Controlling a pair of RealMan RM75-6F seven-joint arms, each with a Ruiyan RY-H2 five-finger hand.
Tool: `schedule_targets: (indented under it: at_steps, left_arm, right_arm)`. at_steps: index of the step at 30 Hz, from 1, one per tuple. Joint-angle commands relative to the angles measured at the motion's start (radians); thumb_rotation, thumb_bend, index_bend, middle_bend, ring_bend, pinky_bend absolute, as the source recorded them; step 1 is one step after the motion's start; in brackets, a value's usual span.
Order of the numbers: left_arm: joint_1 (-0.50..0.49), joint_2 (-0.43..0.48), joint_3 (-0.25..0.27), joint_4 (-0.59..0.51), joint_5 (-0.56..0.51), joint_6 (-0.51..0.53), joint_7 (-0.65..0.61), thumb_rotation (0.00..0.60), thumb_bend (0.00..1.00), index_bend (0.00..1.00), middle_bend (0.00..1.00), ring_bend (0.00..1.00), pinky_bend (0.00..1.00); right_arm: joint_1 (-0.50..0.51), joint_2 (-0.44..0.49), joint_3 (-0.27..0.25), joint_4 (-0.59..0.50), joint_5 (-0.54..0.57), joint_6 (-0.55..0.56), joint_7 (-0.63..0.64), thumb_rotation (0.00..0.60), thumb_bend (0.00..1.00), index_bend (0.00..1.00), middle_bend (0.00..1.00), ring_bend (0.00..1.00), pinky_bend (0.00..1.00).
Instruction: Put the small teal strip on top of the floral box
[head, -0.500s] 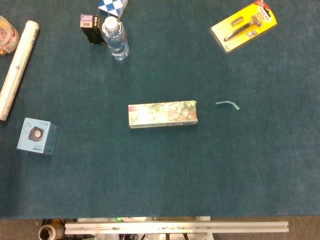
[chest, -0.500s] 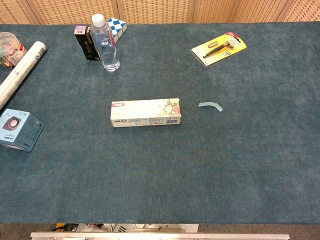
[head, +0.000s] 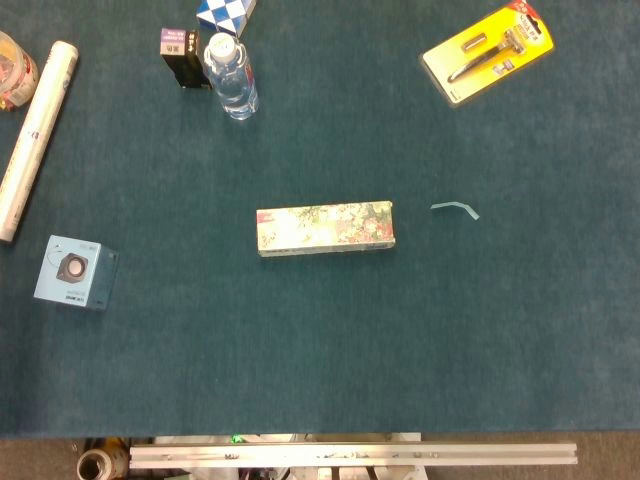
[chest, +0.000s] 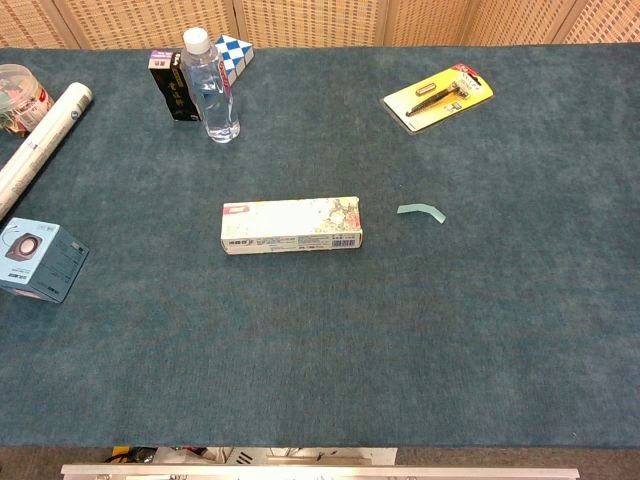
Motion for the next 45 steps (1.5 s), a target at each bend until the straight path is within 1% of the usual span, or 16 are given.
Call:
schedule_targets:
  at_steps: [1, 2, 4, 5, 6, 8, 10, 13, 15, 21, 25, 28, 30, 38, 45]
  left_arm:
    - [-0.001, 0.002, 0.0, -0.001, 0.001, -0.002, -0.001, 0.6, 0.25, 0.13, 0.21, 0.18, 0.07]
    - [-0.002, 0.003, -0.001, -0.002, 0.003, -0.001, -0.002, 0.6, 0.25, 0.13, 0.21, 0.18, 0.07]
    - [-0.003, 0.005, -0.002, -0.003, 0.007, 0.0, -0.005, 0.6, 0.25, 0.13, 0.21, 0.18, 0.07]
    - [-0.004, 0.006, -0.002, -0.003, 0.009, 0.0, -0.006, 0.6, 0.25, 0.13, 0.21, 0.18, 0.07]
    - [-0.005, 0.008, -0.002, -0.003, 0.012, 0.0, -0.007, 0.6, 0.25, 0.13, 0.21, 0.18, 0.07]
    - [-0.007, 0.01, -0.002, -0.004, 0.016, 0.0, -0.011, 0.6, 0.25, 0.13, 0.21, 0.18, 0.07]
    - [-0.009, 0.013, -0.002, -0.005, 0.019, -0.003, -0.013, 0.6, 0.25, 0.13, 0.21, 0.18, 0.07]
    - [-0.013, 0.017, -0.002, -0.008, 0.021, -0.008, -0.012, 0.6, 0.25, 0.13, 0.21, 0.18, 0.07]
    - [-0.016, 0.018, -0.002, -0.009, 0.023, -0.011, -0.012, 0.6, 0.25, 0.13, 0.21, 0.18, 0.07]
    - [-0.017, 0.018, 0.002, -0.007, 0.031, -0.012, -0.014, 0.6, 0.25, 0.13, 0.21, 0.18, 0.07]
    - [-0.018, 0.017, 0.004, -0.005, 0.03, -0.017, -0.015, 0.6, 0.25, 0.13, 0.21, 0.18, 0.07]
    - [-0.02, 0.015, 0.004, -0.003, 0.03, -0.019, -0.016, 0.6, 0.25, 0.13, 0.21, 0.18, 0.07]
    - [-0.022, 0.013, 0.004, -0.001, 0.031, -0.023, -0.016, 0.6, 0.25, 0.13, 0.21, 0.18, 0.07]
    - [-0.032, 0.01, 0.007, 0.002, 0.033, -0.038, -0.012, 0.6, 0.25, 0.13, 0.21, 0.18, 0.07]
    - [-0.034, 0.003, 0.009, 0.006, 0.031, -0.044, -0.014, 0.6, 0.25, 0.13, 0.21, 0.18, 0.07]
  right_arm:
    - [0.041, 0.016, 0.011, -0.024, -0.011, -0.046, -0.002, 0.565, 0.18, 0.29, 0.53, 0.51, 0.63]
    - [0.056, 0.017, 0.014, -0.03, -0.017, -0.062, -0.001, 0.566, 0.18, 0.29, 0.55, 0.56, 0.7]
    - [0.086, 0.016, 0.019, -0.037, -0.029, -0.093, -0.002, 0.567, 0.18, 0.31, 0.65, 0.74, 0.9]
    - [0.1, 0.015, 0.02, -0.039, -0.032, -0.109, -0.005, 0.567, 0.19, 0.33, 0.69, 0.78, 0.94]
    - [0.114, 0.014, 0.021, -0.043, -0.034, -0.127, -0.008, 0.564, 0.2, 0.35, 0.75, 0.85, 0.99]
    - [0.148, 0.011, 0.025, -0.053, -0.028, -0.179, -0.017, 0.564, 0.21, 0.4, 0.82, 0.93, 1.0]
    - [0.184, 0.006, 0.028, -0.068, -0.013, -0.24, -0.032, 0.565, 0.21, 0.44, 0.9, 0.99, 1.0]
    - [0.234, -0.013, 0.038, -0.075, 0.009, -0.312, -0.055, 0.565, 0.21, 0.46, 0.97, 1.0, 1.0]
    - [0.273, -0.039, 0.046, -0.067, 0.028, -0.363, -0.074, 0.566, 0.21, 0.46, 0.99, 1.0, 1.0]
    - [0.369, -0.138, 0.068, -0.019, 0.091, -0.481, -0.126, 0.565, 0.21, 0.49, 1.0, 1.0, 1.0]
    - [0.424, -0.206, 0.074, 0.028, 0.135, -0.547, -0.16, 0.565, 0.22, 0.49, 1.0, 1.0, 1.0]
    - [0.451, -0.245, 0.077, 0.057, 0.165, -0.575, -0.189, 0.564, 0.26, 0.5, 1.0, 1.0, 1.0]
    - [0.469, -0.272, 0.079, 0.077, 0.191, -0.596, -0.209, 0.565, 0.27, 0.5, 1.0, 1.0, 1.0]
    - [0.527, -0.351, 0.074, 0.137, 0.285, -0.663, -0.28, 0.564, 0.27, 0.52, 1.0, 1.0, 1.0]
    - [0.562, -0.407, 0.06, 0.171, 0.333, -0.691, -0.326, 0.563, 0.27, 0.53, 1.0, 1.0, 1.0]
